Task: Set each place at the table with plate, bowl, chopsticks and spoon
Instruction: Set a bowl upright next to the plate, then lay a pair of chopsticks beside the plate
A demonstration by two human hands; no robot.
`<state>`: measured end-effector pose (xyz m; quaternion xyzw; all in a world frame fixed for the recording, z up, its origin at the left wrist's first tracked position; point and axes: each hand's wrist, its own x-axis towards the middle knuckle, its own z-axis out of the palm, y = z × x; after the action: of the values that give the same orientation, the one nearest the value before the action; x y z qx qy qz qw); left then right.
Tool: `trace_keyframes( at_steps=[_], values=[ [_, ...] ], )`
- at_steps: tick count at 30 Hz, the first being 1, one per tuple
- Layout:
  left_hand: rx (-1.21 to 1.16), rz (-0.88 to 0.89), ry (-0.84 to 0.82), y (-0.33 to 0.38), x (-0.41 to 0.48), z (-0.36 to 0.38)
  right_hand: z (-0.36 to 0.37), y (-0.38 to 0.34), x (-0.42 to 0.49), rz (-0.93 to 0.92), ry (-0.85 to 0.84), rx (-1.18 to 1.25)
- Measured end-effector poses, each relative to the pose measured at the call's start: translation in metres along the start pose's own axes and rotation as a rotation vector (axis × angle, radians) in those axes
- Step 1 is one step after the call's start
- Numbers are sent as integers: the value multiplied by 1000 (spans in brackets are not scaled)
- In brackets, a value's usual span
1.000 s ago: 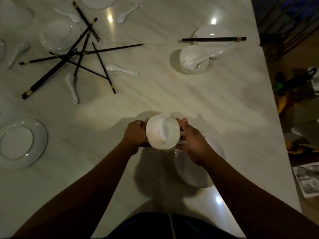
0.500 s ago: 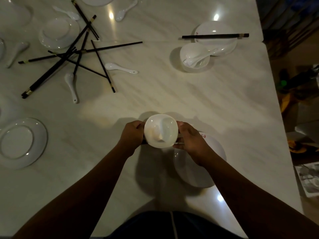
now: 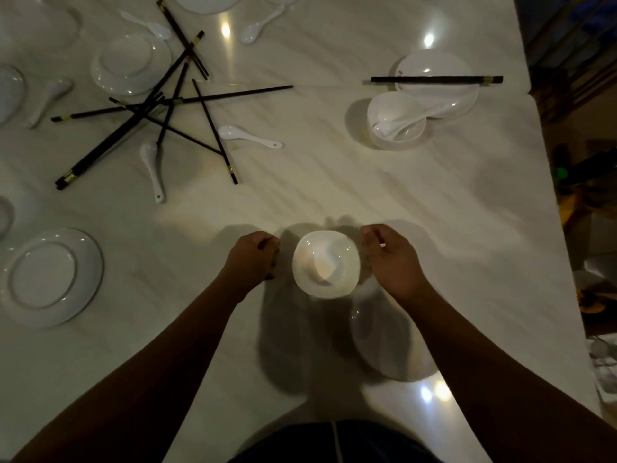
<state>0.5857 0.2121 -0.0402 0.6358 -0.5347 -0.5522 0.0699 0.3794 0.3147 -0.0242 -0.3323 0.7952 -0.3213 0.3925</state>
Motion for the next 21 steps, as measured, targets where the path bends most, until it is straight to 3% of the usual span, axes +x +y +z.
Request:
trace_keyframes(
  at_steps=[5, 9, 16, 21],
  values=[
    [697, 385, 171, -11, 34, -46, 21, -50, 41, -202, -98, -192],
    [876, 394, 156, -35, 68, -85, 65, -81, 85, -275, -188, -306],
    [905, 414, 142, -42, 68, -97, 152, -134, 146, -239, -229, -361],
    [717, 373, 153, -26, 78, -116, 192, -161, 161, -296, -190, -443]
  ],
)
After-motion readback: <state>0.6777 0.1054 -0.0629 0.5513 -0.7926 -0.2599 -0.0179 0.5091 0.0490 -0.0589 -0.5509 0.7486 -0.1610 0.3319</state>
